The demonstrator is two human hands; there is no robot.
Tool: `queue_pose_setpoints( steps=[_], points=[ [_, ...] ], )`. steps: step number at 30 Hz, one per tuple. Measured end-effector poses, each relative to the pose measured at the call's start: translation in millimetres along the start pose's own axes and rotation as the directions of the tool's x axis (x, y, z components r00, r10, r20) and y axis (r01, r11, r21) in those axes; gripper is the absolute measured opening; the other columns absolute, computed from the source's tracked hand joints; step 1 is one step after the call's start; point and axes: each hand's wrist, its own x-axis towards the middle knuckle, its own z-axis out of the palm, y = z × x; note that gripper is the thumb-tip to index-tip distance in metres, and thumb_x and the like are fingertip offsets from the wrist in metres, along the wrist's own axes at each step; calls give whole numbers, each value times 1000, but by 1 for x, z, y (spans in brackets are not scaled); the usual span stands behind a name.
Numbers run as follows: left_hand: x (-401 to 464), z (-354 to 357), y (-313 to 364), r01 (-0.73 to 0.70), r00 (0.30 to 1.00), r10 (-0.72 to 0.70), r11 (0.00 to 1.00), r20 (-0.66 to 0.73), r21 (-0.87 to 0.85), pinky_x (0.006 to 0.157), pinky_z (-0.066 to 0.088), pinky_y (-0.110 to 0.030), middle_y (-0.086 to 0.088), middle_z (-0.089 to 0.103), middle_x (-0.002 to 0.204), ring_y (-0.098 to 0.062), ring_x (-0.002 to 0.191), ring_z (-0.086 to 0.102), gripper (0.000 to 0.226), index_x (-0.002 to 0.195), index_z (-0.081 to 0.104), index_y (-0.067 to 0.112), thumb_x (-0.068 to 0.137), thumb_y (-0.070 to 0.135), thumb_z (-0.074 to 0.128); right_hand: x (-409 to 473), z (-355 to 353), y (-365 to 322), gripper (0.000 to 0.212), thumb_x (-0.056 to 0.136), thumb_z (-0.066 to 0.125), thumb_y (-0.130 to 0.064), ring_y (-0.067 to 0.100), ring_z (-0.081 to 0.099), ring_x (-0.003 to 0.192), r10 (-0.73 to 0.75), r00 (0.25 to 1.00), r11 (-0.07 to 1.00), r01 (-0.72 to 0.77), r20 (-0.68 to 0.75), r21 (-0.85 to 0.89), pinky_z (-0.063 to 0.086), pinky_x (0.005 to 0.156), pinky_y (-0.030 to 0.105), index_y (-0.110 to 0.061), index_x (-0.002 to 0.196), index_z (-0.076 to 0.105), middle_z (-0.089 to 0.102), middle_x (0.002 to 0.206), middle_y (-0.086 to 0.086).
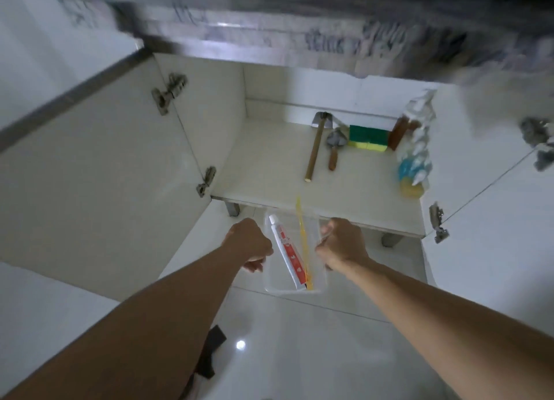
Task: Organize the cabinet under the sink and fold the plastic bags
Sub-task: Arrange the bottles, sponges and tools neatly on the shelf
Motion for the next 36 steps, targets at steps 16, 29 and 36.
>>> queue_pose_setpoints(
  steps=[16,29,36],
  points=[
    [-159,-284,90,-20,1000,17,991,23,130,61,59,-30,-18,71,85,-21,64,69,21,97,64,-9,93,11,62,-88,-167,-251,29,73,69,10,27,71,57,-106,992,973,88,71,213,60,51,41,-14,85,57,60,79,7],
    [-129,-409,155,-161,932,192,979,-307,122,70,60,-46,-24,72,79,-32,69,73,12,90,66,-8,87,0,59,-24,-225,-394,15,76,77,4,23,71,65,-135,986,962,153,-97,225,62,58,39,-3,79,63,66,75,10],
    [-58,-422,184,-143,888,186,981,-420,131,56,56,-28,-9,66,77,-21,68,67,2,81,63,2,80,1,64,52,-215,-413,11,80,66,4,19,66,79,-153,971,980,172,-184,95,60,75,36,-7,84,66,66,81,6]
  ],
)
